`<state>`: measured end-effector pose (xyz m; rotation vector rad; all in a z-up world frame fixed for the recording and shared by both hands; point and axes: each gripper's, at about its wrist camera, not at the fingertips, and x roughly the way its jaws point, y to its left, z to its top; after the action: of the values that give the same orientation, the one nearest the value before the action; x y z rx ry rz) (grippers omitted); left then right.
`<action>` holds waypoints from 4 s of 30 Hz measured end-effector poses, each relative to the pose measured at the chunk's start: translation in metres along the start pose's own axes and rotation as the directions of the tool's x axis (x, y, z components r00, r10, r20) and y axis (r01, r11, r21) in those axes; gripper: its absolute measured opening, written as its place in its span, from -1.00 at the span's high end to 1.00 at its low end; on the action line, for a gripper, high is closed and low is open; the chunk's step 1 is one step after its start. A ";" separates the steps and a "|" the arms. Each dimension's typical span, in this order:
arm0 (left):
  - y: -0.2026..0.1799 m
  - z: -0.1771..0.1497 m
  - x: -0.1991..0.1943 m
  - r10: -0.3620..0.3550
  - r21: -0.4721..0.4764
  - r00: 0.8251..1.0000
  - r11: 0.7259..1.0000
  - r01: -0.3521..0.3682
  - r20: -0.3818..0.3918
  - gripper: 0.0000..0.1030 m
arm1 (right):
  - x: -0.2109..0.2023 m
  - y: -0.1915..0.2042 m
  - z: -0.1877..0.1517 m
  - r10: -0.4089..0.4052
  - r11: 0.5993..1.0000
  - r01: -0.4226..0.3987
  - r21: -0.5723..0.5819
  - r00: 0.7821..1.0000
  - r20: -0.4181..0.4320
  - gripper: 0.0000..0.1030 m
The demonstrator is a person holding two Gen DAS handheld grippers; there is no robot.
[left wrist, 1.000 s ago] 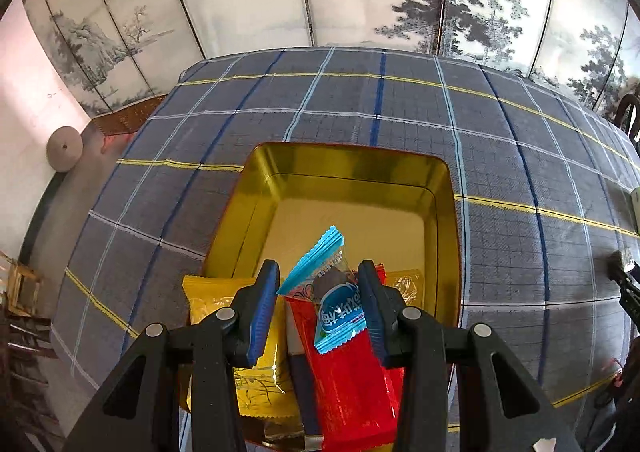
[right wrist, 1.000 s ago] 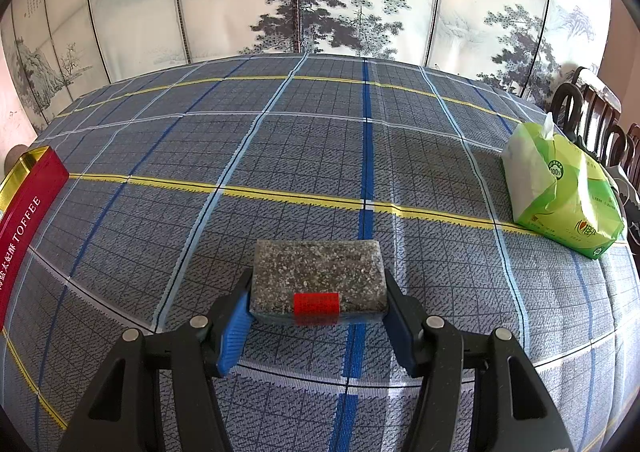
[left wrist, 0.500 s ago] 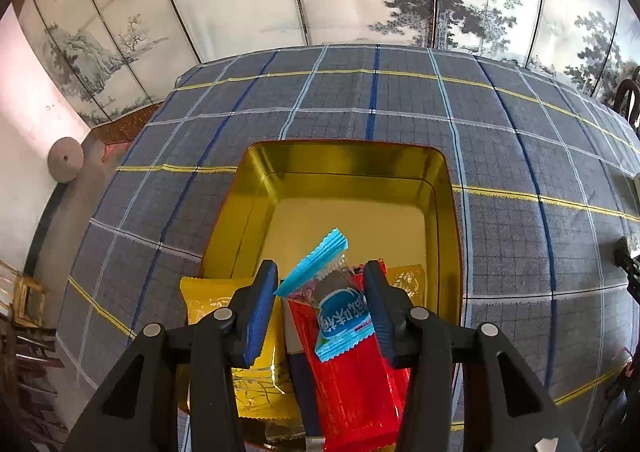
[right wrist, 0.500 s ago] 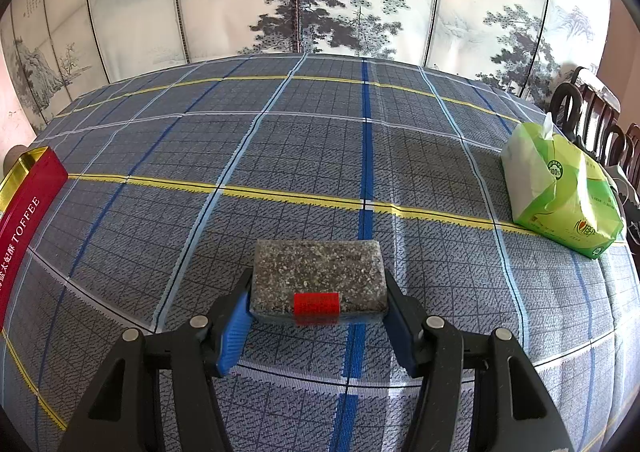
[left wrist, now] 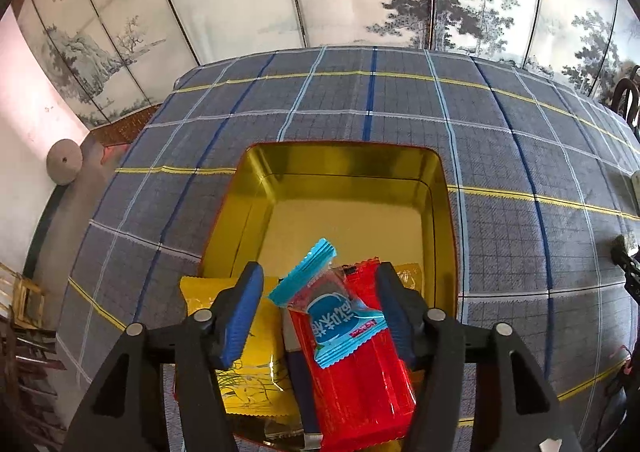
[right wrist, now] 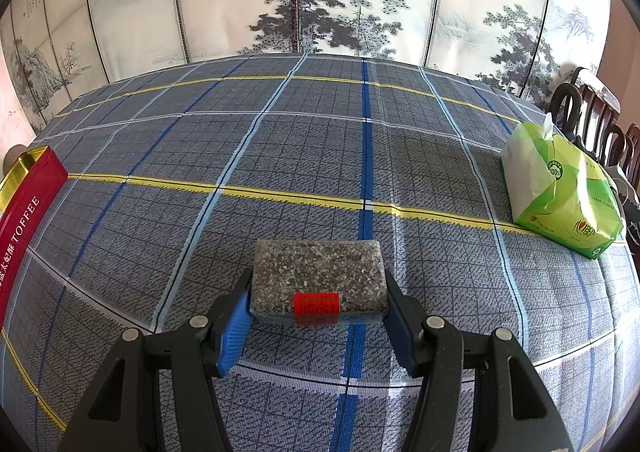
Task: Organize snacks
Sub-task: 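Lower the candy onto the red packet in the tin and open the left gripper, then carry the grey packet into the tin and open the right gripper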
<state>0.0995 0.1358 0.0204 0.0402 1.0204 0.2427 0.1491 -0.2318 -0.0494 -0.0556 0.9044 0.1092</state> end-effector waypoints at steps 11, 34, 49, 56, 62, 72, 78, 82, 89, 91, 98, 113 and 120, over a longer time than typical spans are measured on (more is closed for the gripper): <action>0.005 0.000 -0.015 -0.011 -0.005 0.999 1.000 0.011 0.031 -0.20 | 0.000 0.000 0.000 -0.001 1.000 0.001 -0.001 1.000 0.000 -0.18; 0.021 -0.031 -0.057 -0.028 -0.046 0.997 0.998 0.031 0.070 -0.49 | -0.004 -0.006 0.000 -0.022 0.999 0.022 0.024 1.000 -0.001 -0.16; 0.022 -0.060 -0.078 0.032 0.001 0.991 0.999 -0.033 0.132 -0.61 | -0.006 0.004 -0.001 -0.063 0.994 0.065 0.087 0.998 -0.027 -0.14; 0.030 -0.070 -0.077 0.021 -0.020 0.992 1.000 -0.019 0.127 -0.63 | -0.014 0.020 -0.005 -0.050 0.996 0.053 0.079 0.998 -0.028 -0.14; 0.039 -0.076 -0.073 0.016 -0.043 0.993 0.999 -0.011 0.118 -0.66 | -0.030 0.041 -0.003 -0.004 0.998 0.005 0.058 1.000 -0.017 -0.14; 0.063 -0.087 -0.071 0.042 -0.086 0.993 0.996 -0.033 0.110 -0.69 | -0.065 0.103 0.012 0.109 0.994 -0.108 -0.025 0.993 0.034 -0.14; 0.080 -0.094 -0.070 0.052 -0.126 0.994 0.991 -0.039 0.100 -0.69 | -0.079 0.153 0.017 0.189 0.977 -0.184 -0.109 0.981 0.039 -0.14; 0.091 -0.098 -0.068 0.060 -0.142 0.994 0.989 -0.046 0.092 -0.69 | -0.086 0.189 0.019 0.242 0.958 -0.233 -0.165 0.970 0.037 -0.14; 0.112 -0.105 -0.066 0.074 -0.174 0.994 0.983 -0.060 0.075 -0.69 | -0.091 0.246 0.020 0.313 0.921 -0.300 -0.248 0.950 0.013 -0.14; 0.120 -0.109 -0.065 0.081 -0.190 0.994 0.980 -0.067 0.070 -0.69 | -0.092 0.258 0.020 0.325 0.912 -0.311 -0.268 0.946 0.008 -0.14; 0.139 -0.116 -0.064 0.094 -0.230 0.994 0.970 -0.079 0.057 -0.69 | -0.091 0.293 0.017 0.346 0.888 -0.332 -0.318 0.938 -0.015 -0.14; 0.160 -0.128 -0.059 0.103 -0.260 0.994 0.962 -0.090 0.036 -0.69 | -0.066 0.320 0.022 0.302 0.895 -0.293 -0.337 0.953 -0.028 -0.14; 0.162 -0.129 -0.058 0.103 -0.262 0.994 0.961 -0.091 0.030 -0.69 | -0.058 0.329 0.030 0.294 0.902 -0.287 -0.322 0.955 -0.025 -0.14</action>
<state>-0.0678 0.2701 0.0251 -0.1433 0.9376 0.4626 0.0979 0.0939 0.0139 -0.2238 0.8587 0.5371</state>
